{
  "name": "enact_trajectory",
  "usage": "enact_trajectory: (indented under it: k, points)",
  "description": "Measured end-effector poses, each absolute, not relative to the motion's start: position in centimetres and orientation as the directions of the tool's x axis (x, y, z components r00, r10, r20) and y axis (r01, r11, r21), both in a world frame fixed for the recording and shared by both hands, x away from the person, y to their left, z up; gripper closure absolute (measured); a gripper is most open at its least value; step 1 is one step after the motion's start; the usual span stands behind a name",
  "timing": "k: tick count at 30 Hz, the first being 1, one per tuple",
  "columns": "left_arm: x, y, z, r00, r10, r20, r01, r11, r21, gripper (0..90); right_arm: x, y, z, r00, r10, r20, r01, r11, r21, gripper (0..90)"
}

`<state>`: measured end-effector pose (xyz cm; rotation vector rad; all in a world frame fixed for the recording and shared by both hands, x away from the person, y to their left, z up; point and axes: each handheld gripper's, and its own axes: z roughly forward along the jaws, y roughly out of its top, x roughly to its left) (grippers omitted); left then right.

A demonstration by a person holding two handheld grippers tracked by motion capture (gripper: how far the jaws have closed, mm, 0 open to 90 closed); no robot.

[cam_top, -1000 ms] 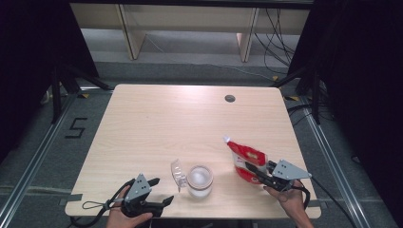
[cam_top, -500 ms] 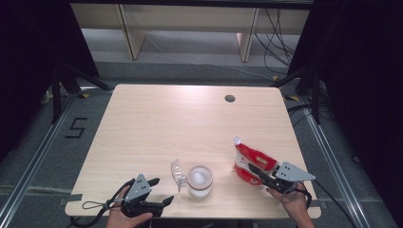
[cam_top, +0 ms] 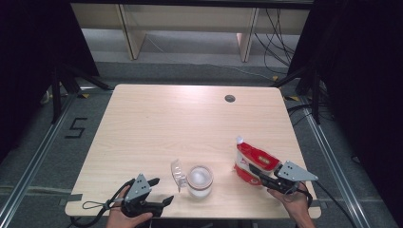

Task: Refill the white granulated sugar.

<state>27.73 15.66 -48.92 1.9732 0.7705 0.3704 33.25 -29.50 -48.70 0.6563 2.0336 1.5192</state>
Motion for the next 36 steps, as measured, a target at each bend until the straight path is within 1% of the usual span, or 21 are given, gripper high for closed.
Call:
enact_trajectory:
  k: [4, 5, 6, 7, 9, 11, 12, 13, 15, 17, 19, 22, 23, 27, 28, 29, 30, 31, 33, 34, 36]
  points:
    - [27.7, 15.7, -48.9, 0.753, 0.656, -0.048, 0.367, -0.358, 0.859, 22.1, 33.0, -29.6, -48.4, -0.733, 0.675, -0.084, 0.092, 0.22, 0.971, 54.7]
    - [27.7, 15.7, -48.9, 0.754, 0.656, -0.048, 0.366, -0.359, 0.859, 22.1, 32.8, -29.6, -48.2, -0.733, 0.677, -0.059, 0.117, 0.21, 0.971, 50.2]
    - [27.7, 15.6, -48.9, 0.756, 0.652, -0.055, 0.364, -0.349, 0.864, 22.1, 32.8, -29.6, -48.2, -0.733, 0.677, -0.059, 0.117, 0.21, 0.971, 50.2]
    - [27.7, 15.7, -48.9, 0.756, 0.653, -0.056, 0.366, -0.35, 0.862, 22.1, 33.0, -29.6, -48.2, -0.731, 0.678, -0.081, 0.088, 0.211, 0.973, 48.2]
    - [27.7, 15.7, -48.9, 0.754, 0.655, -0.055, 0.363, -0.346, 0.865, 22.1, 32.7, -29.5, -48.0, -0.733, 0.679, -0.053, 0.118, 0.204, 0.972, 44.3]
    - [27.7, 15.7, -48.9, 0.755, 0.654, -0.054, 0.363, -0.347, 0.865, 22.1, 32.7, -29.6, -47.8, -0.719, 0.691, -0.076, 0.09, 0.202, 0.975, 40.9]
    - [27.7, 15.7, -48.9, 0.755, 0.654, -0.054, 0.362, -0.347, 0.865, 22.1, 32.4, -29.6, -47.6, -0.711, 0.702, -0.046, 0.13, 0.195, 0.972, 39.1]
    - [27.7, 15.6, -48.9, 0.754, 0.655, -0.055, 0.363, -0.345, 0.866, 22.1, 32.5, -29.7, -47.6, -0.703, 0.71, -0.05, 0.119, 0.187, 0.975, 38.0]
    - [27.6, 15.6, -49.0, 0.742, 0.666, -0.077, 0.383, -0.326, 0.864, 22.1, 31.9, -29.9, -47.2, -0.683, 0.73, -0.028, 0.152, 0.179, 0.972, 36.6]
    - [27.7, 15.7, -48.9, 0.755, 0.654, -0.05, 0.358, -0.347, 0.867, 22.1, 32.0, -29.9, -47.2, -0.676, 0.736, -0.03, 0.14, 0.169, 0.976, 36.2]
    - [27.7, 15.7, -48.9, 0.754, 0.655, -0.052, 0.36, -0.346, 0.866, 22.1, 31.4, -30.0, -46.8, -0.668, 0.744, -0.018, 0.17, 0.177, 0.969, 35.4]
    - [27.7, 15.7, -48.8, 0.755, 0.654, -0.048, 0.362, -0.354, 0.862, 22.1, 31.2, -30.1, -46.6, -0.653, 0.757, -0.018, 0.168, 0.169, 0.971, 35.1]
    - [27.7, 15.7, -48.8, 0.755, 0.654, -0.048, 0.361, -0.354, 0.863, 22.1, 30.8, -29.9, -46.6, -0.653, 0.757, 0.025, 0.206, 0.146, 0.968, 34.7]
    - [27.7, 15.7, -48.8, 0.755, 0.654, -0.05, 0.362, -0.352, 0.863, 22.1, 30.4, -30.1, -46.4, -0.652, 0.757, -0.047, 0.168, 0.204, 0.965, 34.5]
    - [27.7, 15.7, -48.8, 0.755, 0.654, -0.051, 0.362, -0.35, 0.864, 22.1, 30.1, -30.0, -46.4, -0.654, 0.756, -0.027, 0.192, 0.201, 0.961, 34.4]
    - [27.6, 15.6, -48.8, 0.75, 0.658, -0.064, 0.372, -0.34, 0.863, 22.1, 30.0, -30.0, -46.4, -0.649, 0.76, -0.037, 0.177, 0.198, 0.964, 34.4]
    - [27.6, 15.6, -48.9, 0.744, 0.664, -0.074, 0.382, -0.332, 0.862, 22.1, 29.7, -29.9, -46.4, -0.64, 0.768, -0.017, 0.204, 0.191, 0.96, 34.1]
    - [27.6, 15.6, -48.8, 0.744, 0.664, -0.075, 0.383, -0.333, 0.861, 22.1, 29.7, -30.0, -46.3, -0.655, 0.755, -0.029, 0.197, 0.208, 0.958, 34.1]
    - [27.7, 15.7, -48.8, 0.757, 0.651, -0.051, 0.362, -0.354, 0.862, 22.1, 29.4, -30.0, -46.3, -0.641, 0.767, -0.015, 0.203, 0.189, 0.961, 33.8]
    - [27.6, 15.6, -48.9, 0.744, 0.663, -0.078, 0.387, -0.333, 0.86, 22.1, 29.2, -30.0, -46.3, -0.639, 0.769, -0.013, 0.216, 0.197, 0.956, 33.5]
    - [27.6, 15.5, -48.8, 0.744, 0.663, -0.087, 0.388, -0.323, 0.863, 22.1, 28.9, -30.1, -46.3, -0.64, 0.769, -0.003, 0.224, 0.189, 0.956, 33.4]
